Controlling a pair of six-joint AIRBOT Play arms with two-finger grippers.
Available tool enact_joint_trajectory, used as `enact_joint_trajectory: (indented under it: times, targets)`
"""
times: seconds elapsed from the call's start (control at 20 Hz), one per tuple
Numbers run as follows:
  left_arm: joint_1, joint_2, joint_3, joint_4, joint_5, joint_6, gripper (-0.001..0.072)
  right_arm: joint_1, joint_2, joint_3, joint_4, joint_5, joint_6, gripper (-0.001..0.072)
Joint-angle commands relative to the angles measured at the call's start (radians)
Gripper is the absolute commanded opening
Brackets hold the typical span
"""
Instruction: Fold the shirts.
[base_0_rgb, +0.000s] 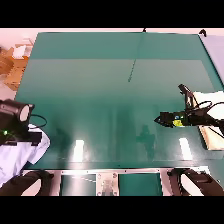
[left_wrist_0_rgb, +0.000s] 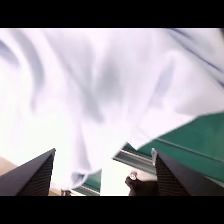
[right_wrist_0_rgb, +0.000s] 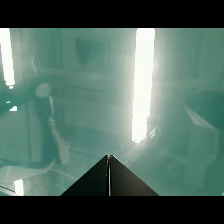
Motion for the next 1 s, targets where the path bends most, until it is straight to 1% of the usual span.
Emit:
enact_joint_trajectory:
  times: [0.0,0.05,0.15,0.25,0.3,0.35,0.4,0.45,0.55,0.65,0.7,0.8,0.95]
  targets:
    - [0.118,-0.024,-0.110,0.029,0.152,0.059,0.0715,0.001,0.001,0.000,0.000,0.000,0.000,0.0015]
    - [0.161,-0.040,-0.117,0.029,0.183,0.072,0.0715,0.001,0.001,0.000,0.000,0.000,0.000,0.0015]
    - [0.253,-0.077,-0.126,0.029,0.247,0.072,0.0714,0.001,0.001,0.000,0.000,0.000,0.000,0.0015]
    - [0.321,-0.127,-0.126,0.029,0.281,0.086,0.0713,0.001,0.001,0.000,0.000,0.000,0.000,0.0015]
    - [0.342,-0.148,-0.126,0.029,0.286,0.102,0.0694,0.001,0.001,0.000,0.000,0.000,0.000,0.0015]
    - [0.355,-0.165,-0.126,0.029,0.293,0.116,0.0391,0.001,0.001,0.000,0.000,0.000,0.000,0.0015]
    - [0.358,-0.173,-0.125,0.030,0.292,0.129,0.0021,0.001,0.001,0.000,0.000,0.000,0.000,0.0015]
    - [0.358,-0.175,-0.123,0.029,0.294,0.143,0.0026,0.001,0.001,0.000,0.000,0.000,0.000,0.0015]
    - [0.358,-0.174,-0.089,0.026,0.256,0.150,0.0026,0.001,0.001,0.000,0.000,0.000,0.000,0.0015]
    - [0.358,-0.170,0.001,0.006,0.175,0.150,0.0025,0.001,0.001,0.000,0.000,0.000,0.000,0.0015]
    - [0.354,-0.166,0.070,-0.029,0.129,0.151,0.0025,0.001,0.001,0.000,0.000,0.000,0.000,0.0015]
    - [0.308,-0.126,0.219,-0.142,0.088,0.173,0.0024,0.001,0.001,0.000,0.000,0.000,0.000,0.0015]
    - [0.165,-0.062,0.469,-0.367,0.103,0.164,0.0024,0.001,0.001,0.000,0.000,0.000,0.000,0.0015]
